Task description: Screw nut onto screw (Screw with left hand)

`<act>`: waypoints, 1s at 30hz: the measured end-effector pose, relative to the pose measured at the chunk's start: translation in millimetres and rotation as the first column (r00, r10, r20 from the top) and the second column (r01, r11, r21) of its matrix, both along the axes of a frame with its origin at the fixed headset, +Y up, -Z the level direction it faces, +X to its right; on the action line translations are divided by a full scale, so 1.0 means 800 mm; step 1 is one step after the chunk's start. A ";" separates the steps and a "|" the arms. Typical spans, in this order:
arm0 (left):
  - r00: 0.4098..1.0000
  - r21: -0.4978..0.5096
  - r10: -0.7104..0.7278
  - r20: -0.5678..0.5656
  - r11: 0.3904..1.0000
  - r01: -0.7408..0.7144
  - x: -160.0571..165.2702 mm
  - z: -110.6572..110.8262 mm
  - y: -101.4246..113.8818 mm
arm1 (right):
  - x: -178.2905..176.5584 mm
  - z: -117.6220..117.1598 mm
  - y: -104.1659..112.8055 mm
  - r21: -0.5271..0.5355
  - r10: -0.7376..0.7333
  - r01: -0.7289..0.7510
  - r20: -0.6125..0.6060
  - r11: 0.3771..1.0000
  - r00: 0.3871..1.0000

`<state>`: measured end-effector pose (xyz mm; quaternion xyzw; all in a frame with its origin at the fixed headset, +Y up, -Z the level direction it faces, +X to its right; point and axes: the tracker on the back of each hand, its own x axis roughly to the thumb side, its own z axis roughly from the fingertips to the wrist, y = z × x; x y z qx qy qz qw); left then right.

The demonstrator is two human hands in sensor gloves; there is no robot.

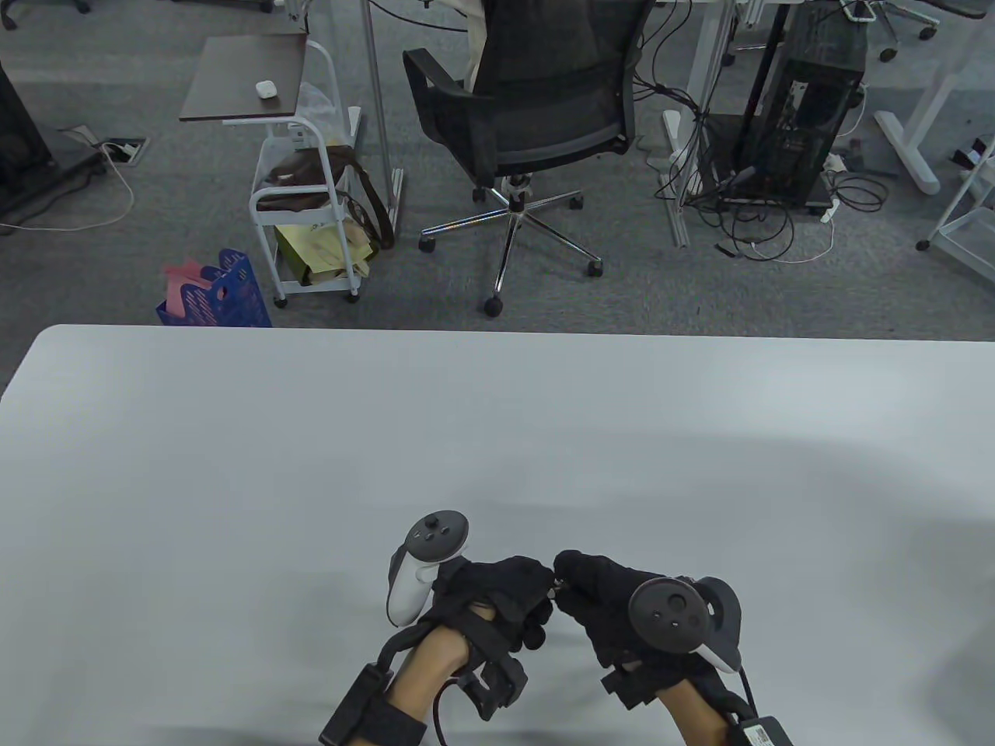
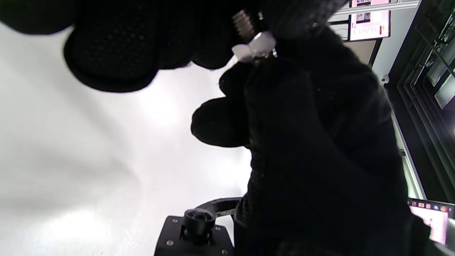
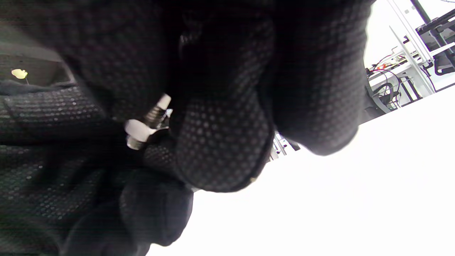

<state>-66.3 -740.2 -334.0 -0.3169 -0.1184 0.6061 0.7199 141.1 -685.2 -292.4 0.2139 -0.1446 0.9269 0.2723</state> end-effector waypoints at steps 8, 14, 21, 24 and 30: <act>1.000 -0.001 0.000 -0.020 1.000 0.000 -0.002 0.001 -0.003 | 0.000 0.000 0.000 -0.001 -0.002 0.002 0.001 1.000 1.000; 0.999 -0.008 0.002 0.054 1.000 -0.002 0.003 0.001 0.000 | -0.001 0.000 0.000 0.000 0.011 -0.011 -0.001 1.000 1.000; 1.000 0.004 -0.014 -0.006 1.000 0.014 -0.001 0.000 -0.001 | -0.001 -0.001 -0.003 -0.010 0.015 -0.015 0.002 1.000 1.000; 0.999 -0.014 0.014 0.053 1.000 -0.013 0.001 0.000 0.001 | -0.001 0.000 -0.001 -0.007 0.010 -0.010 -0.001 1.000 1.000; 1.000 -0.012 0.008 0.006 1.000 -0.008 -0.002 0.001 -0.002 | 0.002 0.000 0.000 -0.008 -0.013 0.013 0.004 1.000 1.000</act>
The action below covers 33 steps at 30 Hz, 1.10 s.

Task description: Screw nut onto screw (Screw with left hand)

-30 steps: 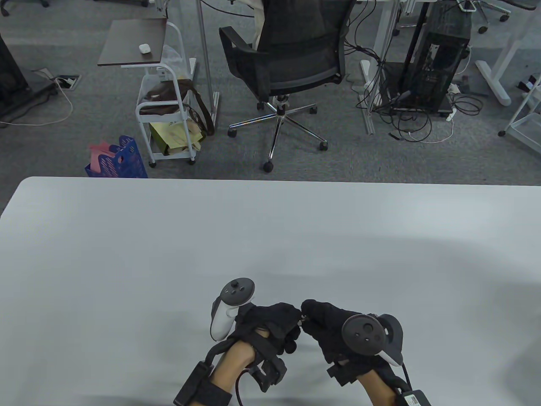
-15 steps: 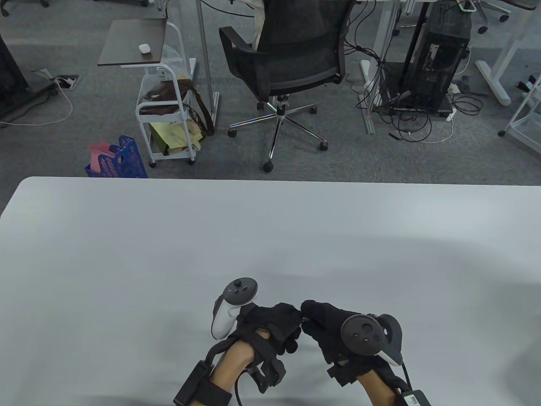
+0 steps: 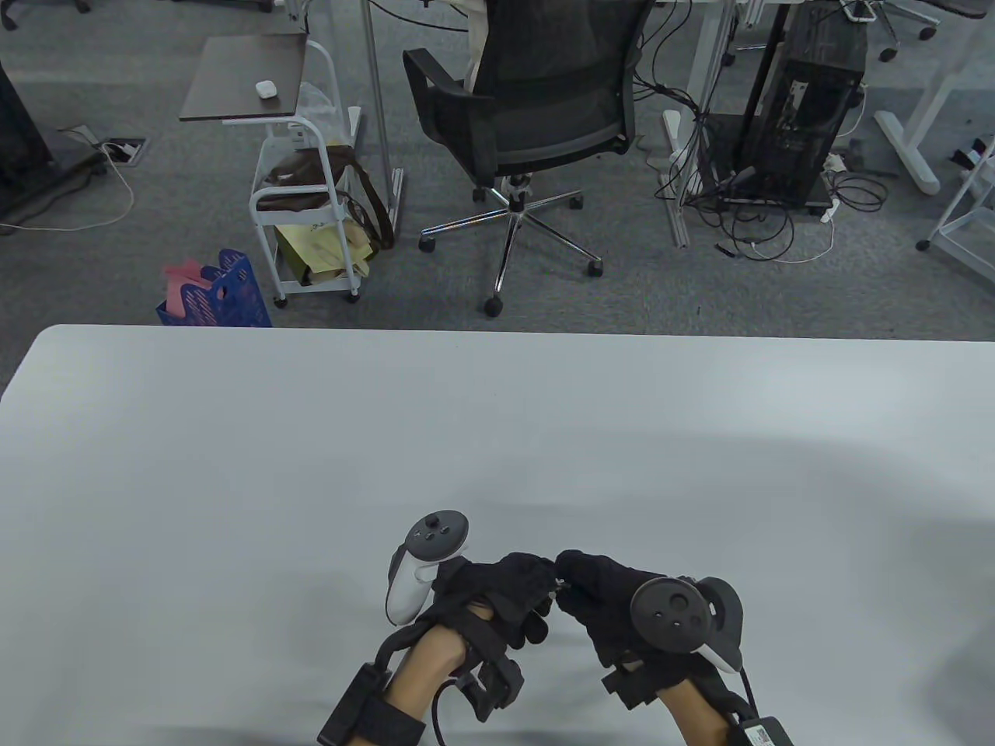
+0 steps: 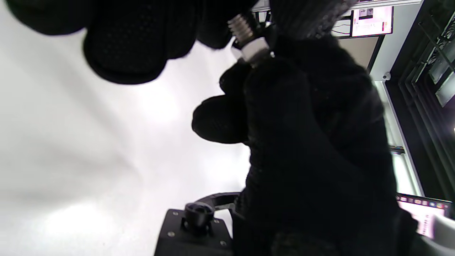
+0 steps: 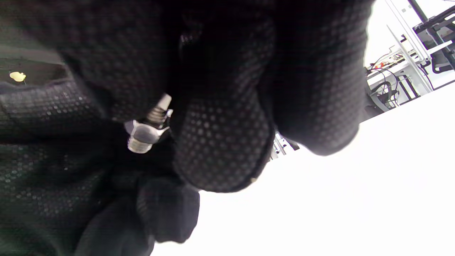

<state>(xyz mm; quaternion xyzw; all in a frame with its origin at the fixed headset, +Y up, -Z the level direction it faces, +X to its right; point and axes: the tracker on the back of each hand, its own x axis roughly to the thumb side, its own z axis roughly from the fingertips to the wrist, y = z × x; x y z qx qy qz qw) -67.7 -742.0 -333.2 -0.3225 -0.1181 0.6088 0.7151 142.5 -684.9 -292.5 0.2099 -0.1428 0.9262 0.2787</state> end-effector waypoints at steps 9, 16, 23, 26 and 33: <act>0.997 -0.016 0.063 0.032 0.998 -0.063 0.001 -0.001 0.000 | 0.000 0.001 0.002 0.002 -0.008 0.008 -0.003 1.000 1.000; 1.000 -0.008 -0.003 -0.018 1.000 0.003 -0.001 -0.002 -0.001 | -0.003 0.000 0.000 -0.019 0.000 -0.001 -0.013 1.000 1.000; 0.999 -0.011 0.025 0.039 1.000 -0.025 0.001 -0.003 0.001 | -0.006 0.001 0.001 -0.017 0.034 -0.035 -0.019 0.999 0.999; 0.998 -0.020 0.049 0.043 0.999 -0.048 0.001 -0.002 -0.001 | -0.004 0.001 0.003 0.011 0.037 -0.037 -0.003 0.999 0.999; 0.998 -0.003 0.031 0.046 1.000 -0.031 0.002 -0.003 0.001 | -0.005 0.003 0.005 0.053 0.073 -0.073 0.009 0.996 0.997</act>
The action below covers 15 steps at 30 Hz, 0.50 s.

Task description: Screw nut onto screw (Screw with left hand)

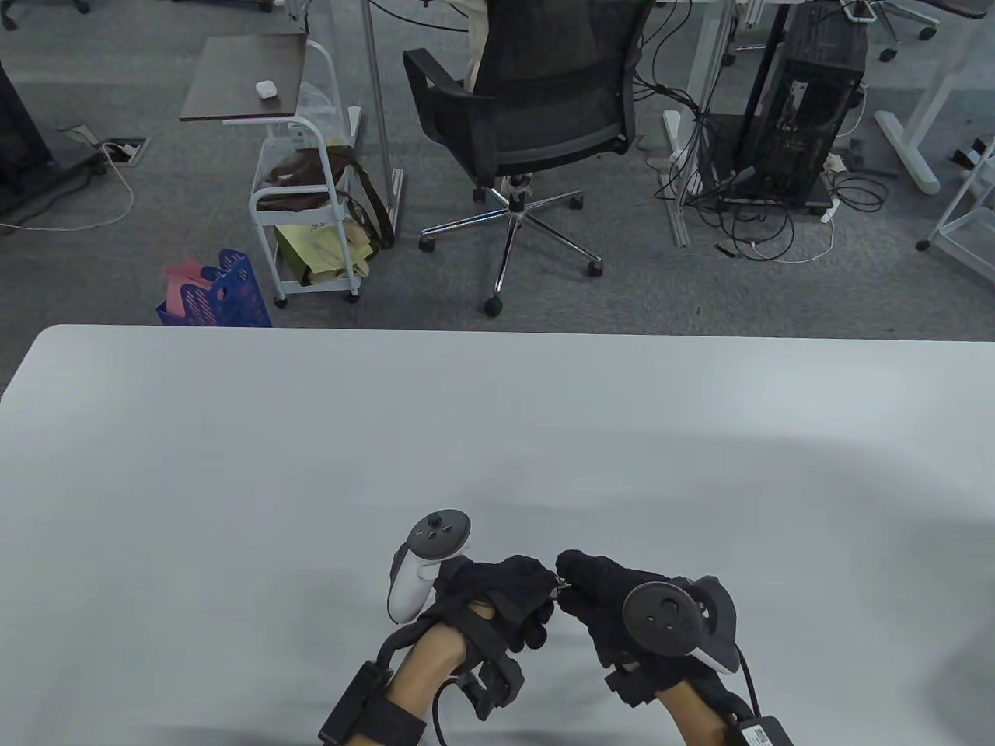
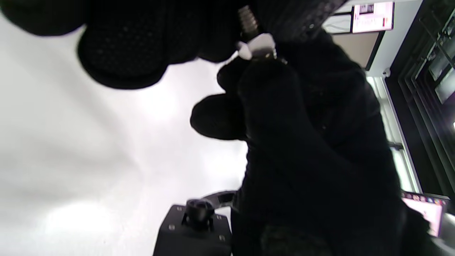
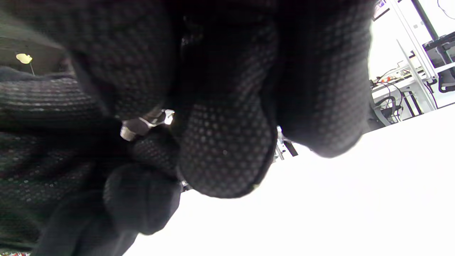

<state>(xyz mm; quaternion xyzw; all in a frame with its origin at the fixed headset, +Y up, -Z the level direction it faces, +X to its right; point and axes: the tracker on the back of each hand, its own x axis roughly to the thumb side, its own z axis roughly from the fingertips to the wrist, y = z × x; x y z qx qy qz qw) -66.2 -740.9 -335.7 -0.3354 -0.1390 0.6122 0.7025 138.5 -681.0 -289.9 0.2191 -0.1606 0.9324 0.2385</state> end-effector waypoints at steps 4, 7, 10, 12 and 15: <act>0.998 -0.021 0.057 -0.036 0.998 -0.057 -0.004 0.000 -0.001 | 0.003 0.001 0.003 0.011 -0.043 0.043 0.003 0.999 0.999; 0.999 -0.016 0.022 -0.045 1.000 -0.023 -0.003 0.000 -0.004 | 0.003 0.000 0.000 -0.013 -0.053 0.053 -0.001 0.999 0.999; 1.000 0.005 0.022 -0.006 1.000 -0.022 0.001 0.000 0.002 | 0.003 -0.001 0.000 -0.019 -0.043 0.043 -0.003 0.999 0.999; 0.997 -0.009 0.071 0.018 0.997 -0.071 0.000 0.000 0.003 | 0.006 -0.001 0.003 -0.017 -0.070 0.070 -0.002 0.997 0.998; 0.998 0.002 0.025 -0.055 1.000 -0.025 -0.004 0.002 0.003 | 0.006 -0.001 0.002 -0.027 -0.084 0.084 -0.003 0.996 0.996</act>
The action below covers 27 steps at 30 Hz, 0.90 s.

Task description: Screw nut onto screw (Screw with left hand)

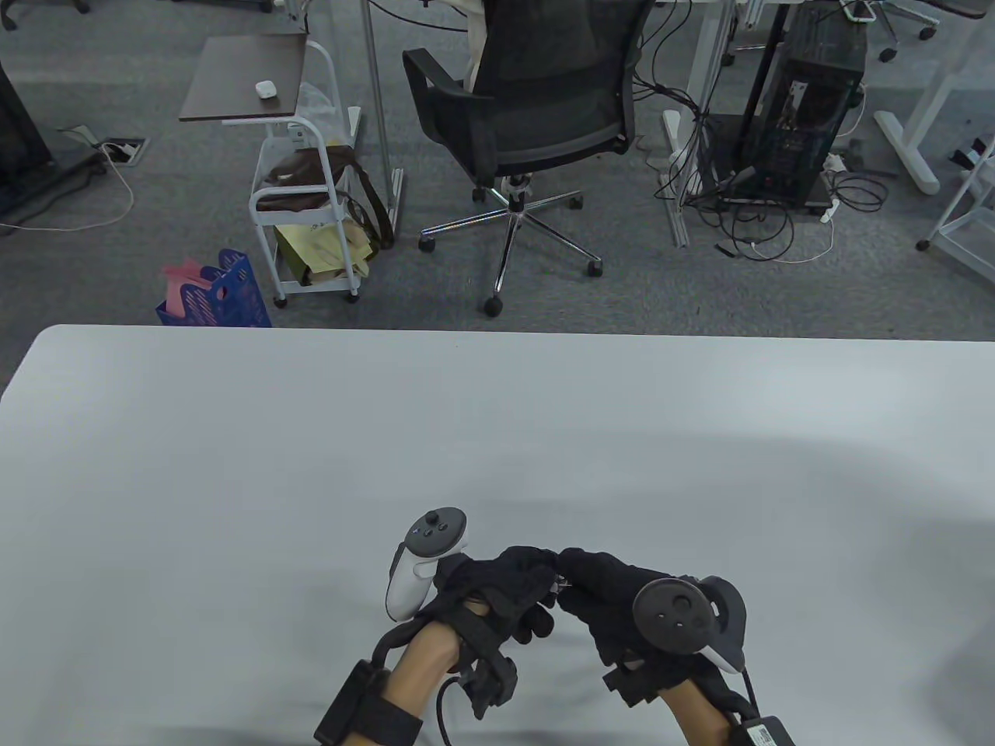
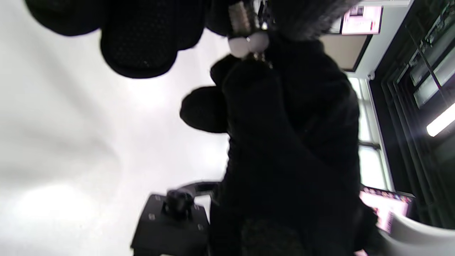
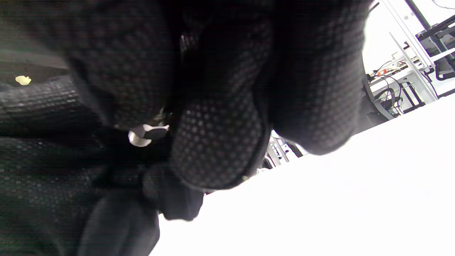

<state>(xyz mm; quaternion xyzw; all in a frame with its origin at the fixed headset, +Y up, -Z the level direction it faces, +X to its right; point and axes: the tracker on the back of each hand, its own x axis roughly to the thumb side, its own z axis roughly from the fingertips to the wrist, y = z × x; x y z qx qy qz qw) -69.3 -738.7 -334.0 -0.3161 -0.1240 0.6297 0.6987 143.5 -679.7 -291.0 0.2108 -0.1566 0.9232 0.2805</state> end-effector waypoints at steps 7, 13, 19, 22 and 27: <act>0.997 0.001 0.018 0.070 1.000 -0.018 0.004 -0.001 0.003 | -0.001 0.000 -0.001 -0.007 0.000 -0.001 -0.004 1.000 1.000; 1.000 0.015 -0.028 -0.004 0.999 0.028 0.003 0.000 0.000 | 0.000 -0.001 -0.002 -0.013 -0.017 0.017 -0.004 1.000 1.000; 0.996 -0.014 0.029 0.079 0.999 -0.028 0.005 0.000 0.002 | -0.001 0.000 0.001 -0.001 -0.005 0.005 -0.006 1.000 1.000; 1.000 0.011 -0.002 0.012 1.000 0.002 0.003 0.000 0.001 | -0.001 0.000 0.000 -0.006 -0.008 0.008 -0.009 1.000 1.000; 0.999 0.037 -0.024 0.025 0.999 0.023 0.006 -0.001 0.005 | -0.001 0.001 0.001 0.001 0.012 -0.012 -0.011 1.000 1.000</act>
